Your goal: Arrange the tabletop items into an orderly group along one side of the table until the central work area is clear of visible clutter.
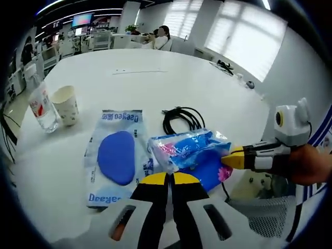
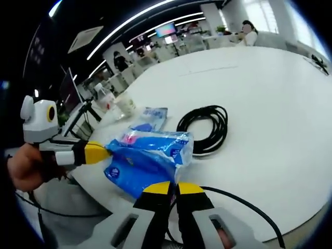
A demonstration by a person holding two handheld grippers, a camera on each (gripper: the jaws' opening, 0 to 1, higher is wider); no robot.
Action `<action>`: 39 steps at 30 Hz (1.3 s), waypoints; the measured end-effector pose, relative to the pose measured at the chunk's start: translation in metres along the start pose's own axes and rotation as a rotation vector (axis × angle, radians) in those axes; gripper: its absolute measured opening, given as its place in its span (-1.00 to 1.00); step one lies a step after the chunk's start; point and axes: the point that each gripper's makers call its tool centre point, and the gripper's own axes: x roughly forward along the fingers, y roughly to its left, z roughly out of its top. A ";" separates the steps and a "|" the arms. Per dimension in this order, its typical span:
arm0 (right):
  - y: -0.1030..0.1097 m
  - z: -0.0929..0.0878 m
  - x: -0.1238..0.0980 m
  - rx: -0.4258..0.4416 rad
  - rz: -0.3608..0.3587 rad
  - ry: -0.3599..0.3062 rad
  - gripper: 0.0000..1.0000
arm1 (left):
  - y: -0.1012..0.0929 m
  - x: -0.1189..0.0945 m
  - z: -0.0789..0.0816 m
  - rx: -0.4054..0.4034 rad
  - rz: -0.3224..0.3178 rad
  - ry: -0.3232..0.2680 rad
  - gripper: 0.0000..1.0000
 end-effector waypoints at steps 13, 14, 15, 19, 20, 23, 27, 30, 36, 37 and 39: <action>-0.016 0.032 0.013 -0.017 -0.002 -0.014 -1.00 | 0.007 0.014 0.032 -0.044 0.026 -0.027 -1.00; -0.017 0.034 0.014 -0.015 -0.003 -0.016 -1.00 | 0.010 0.015 0.035 -0.054 0.028 -0.031 -1.00; -0.017 0.036 0.014 -0.013 -0.004 -0.017 -1.00 | 0.009 0.016 0.036 -0.066 0.030 -0.037 -1.00; -0.023 0.047 0.017 -0.010 -0.004 -0.025 -1.00 | 0.011 0.022 0.044 -0.080 0.038 -0.047 -1.00; -0.024 0.052 0.018 -0.010 -0.005 -0.028 -1.00 | 0.010 0.023 0.047 -0.087 0.039 -0.051 -1.00; -0.027 0.061 0.018 -0.016 -0.007 -0.033 -1.00 | 0.011 0.030 0.056 -0.099 0.039 -0.057 -1.00; -0.040 0.079 0.025 -0.033 -0.008 -0.041 -1.00 | 0.006 0.035 0.066 -0.099 0.035 -0.065 -1.00; -0.050 0.091 0.032 -0.042 -0.008 -0.049 -1.00 | 0.007 0.044 0.077 -0.088 0.032 -0.072 -1.00; -0.062 0.116 0.044 -0.063 -0.007 -0.057 -1.00 | 0.018 0.066 0.102 -0.093 0.033 -0.086 -1.00; -0.066 0.119 0.045 -0.058 -0.008 -0.062 -1.00 | 0.019 0.069 0.106 -0.093 0.032 -0.090 -1.00; -0.071 0.126 0.049 -0.058 -0.008 -0.063 -1.00 | 0.025 0.075 0.115 -0.096 0.030 -0.099 -1.00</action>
